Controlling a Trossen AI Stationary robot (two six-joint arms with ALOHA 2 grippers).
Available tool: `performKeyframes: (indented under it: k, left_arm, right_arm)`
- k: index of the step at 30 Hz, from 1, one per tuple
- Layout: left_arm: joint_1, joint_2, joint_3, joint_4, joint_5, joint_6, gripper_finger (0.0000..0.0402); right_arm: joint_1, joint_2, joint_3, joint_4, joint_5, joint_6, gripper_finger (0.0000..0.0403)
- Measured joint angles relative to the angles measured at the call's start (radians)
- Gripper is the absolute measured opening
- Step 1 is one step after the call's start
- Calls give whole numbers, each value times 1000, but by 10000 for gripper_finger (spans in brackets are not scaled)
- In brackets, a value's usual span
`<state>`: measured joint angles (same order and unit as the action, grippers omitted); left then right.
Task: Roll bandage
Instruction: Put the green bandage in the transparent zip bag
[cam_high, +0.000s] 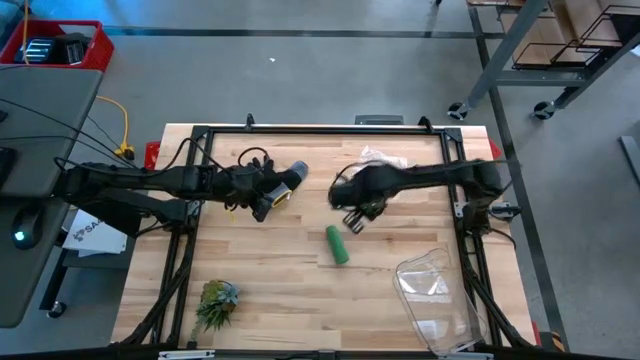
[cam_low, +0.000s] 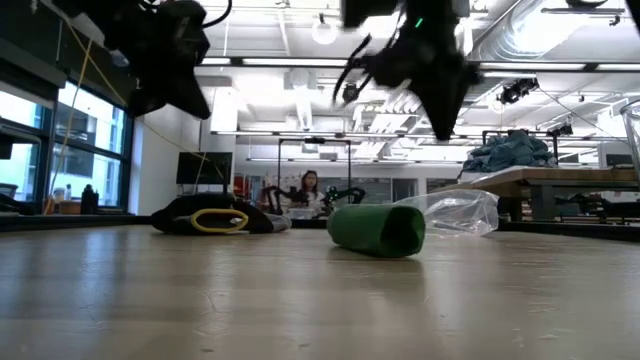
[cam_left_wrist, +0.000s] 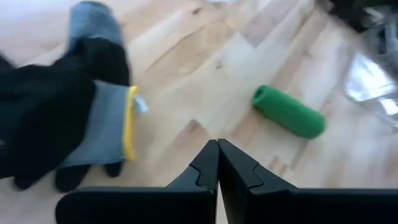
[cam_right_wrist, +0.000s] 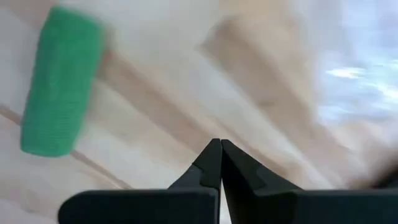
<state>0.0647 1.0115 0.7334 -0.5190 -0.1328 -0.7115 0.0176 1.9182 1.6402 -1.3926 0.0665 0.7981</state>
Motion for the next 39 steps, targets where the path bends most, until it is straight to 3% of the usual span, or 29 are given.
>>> performKeyframes:
  k: [3,7,13,16,20,22,25,30,34,39]
  left_arm:
    - [0,0,0,47,19,-11,0]
    - [1,1,0,146,9,-9,0]
    - [80,91,3,370,-20,86,19]
    - [167,219,31,511,91,83,49]
    - [238,444,138,639,268,108,104]
    - [247,558,228,651,321,207,132]
    - [238,720,380,604,331,491,171]
    - [202,928,607,455,192,932,221]
    - [182,1028,694,399,124,1101,243]
    - [170,1108,732,374,47,1187,248]
  right_arm:
    - [-41,-115,-34,-40,58,42,0]
    - [-155,-317,-219,-13,57,139,0]
    - [-300,-628,-492,381,-110,188,0]
    - [-313,-717,-554,517,-87,228,0]
    - [-313,-765,-571,502,-16,225,7]
    - [-313,-772,-565,454,19,188,18]
    - [-313,-772,-557,385,49,133,43]
    - [-329,-772,-557,317,52,30,90]
    - [-348,-772,-557,281,40,-35,106]
    - [-373,-772,-556,254,36,-101,108]
